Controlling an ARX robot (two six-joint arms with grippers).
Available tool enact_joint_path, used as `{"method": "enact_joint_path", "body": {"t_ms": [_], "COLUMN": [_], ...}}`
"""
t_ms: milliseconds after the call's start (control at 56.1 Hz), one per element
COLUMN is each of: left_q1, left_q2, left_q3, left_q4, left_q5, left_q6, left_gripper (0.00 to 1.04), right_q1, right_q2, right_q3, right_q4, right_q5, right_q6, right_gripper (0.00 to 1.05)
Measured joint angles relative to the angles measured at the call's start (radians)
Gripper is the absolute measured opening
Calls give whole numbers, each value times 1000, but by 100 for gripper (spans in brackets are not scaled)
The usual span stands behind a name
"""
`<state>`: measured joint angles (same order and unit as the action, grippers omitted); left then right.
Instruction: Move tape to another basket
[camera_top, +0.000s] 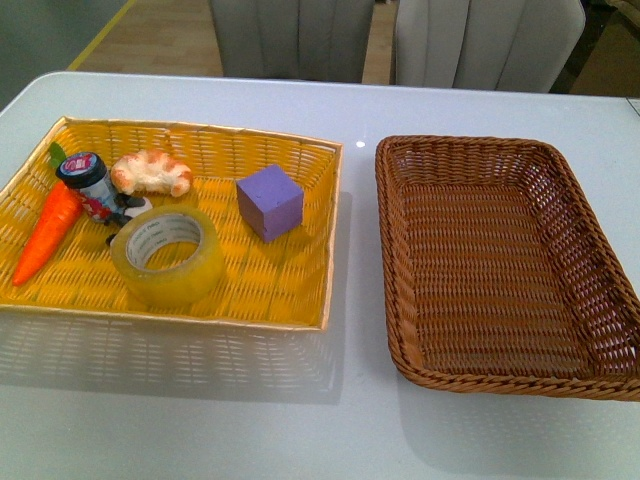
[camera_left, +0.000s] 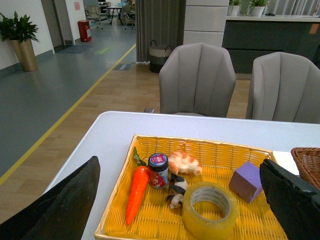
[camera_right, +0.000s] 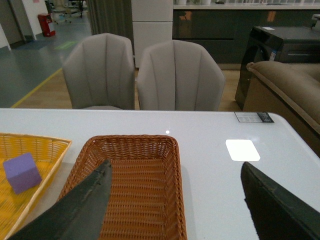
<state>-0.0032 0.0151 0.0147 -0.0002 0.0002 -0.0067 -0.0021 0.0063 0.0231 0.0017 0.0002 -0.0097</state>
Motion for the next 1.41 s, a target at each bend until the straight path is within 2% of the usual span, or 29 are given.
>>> {"method": "enact_joint_path", "body": {"t_ms": [89,143,214,267,303,410,713,819,1140,1407], "left_q1": [0,-3,-19,-17,-16,-10,-11,-15,-58,-76], "left_q2": [0,19,278,437,514,721,1289,1485,1865,2019], "left_q3": [0,10,193,270,299,372,522,576,707,776], "left_q4": [0,-32,-405,-512,-515,-402,69,157,282,317], "left_q5": [0,-16,-76,-79,-82,-87,-85,-82,-69,-58], "left_q6": [0,-18,-153,-207,-221,-236,-205,-204,-164,-155], "left_gripper": [96,96,96,96,96,96,96,96,96,96], "right_q1": [0,0,0,0,0,0,0,0,0,0], "right_q2": [0,0,0,-2,-1,-2,-2,-2,-2,-2], "right_q3": [0,0,0,0,0,0,0,0,0,0], "right_q4": [0,0,0,0,0,0,0,0,0,0], "right_q5": [0,0,0,-2,-1,0,0,0,0,0], "right_q6": [0,2,2,2,2,2,2,2,2,2], "right_gripper": [96,96,96,96,96,96,96,96,96,96]}}
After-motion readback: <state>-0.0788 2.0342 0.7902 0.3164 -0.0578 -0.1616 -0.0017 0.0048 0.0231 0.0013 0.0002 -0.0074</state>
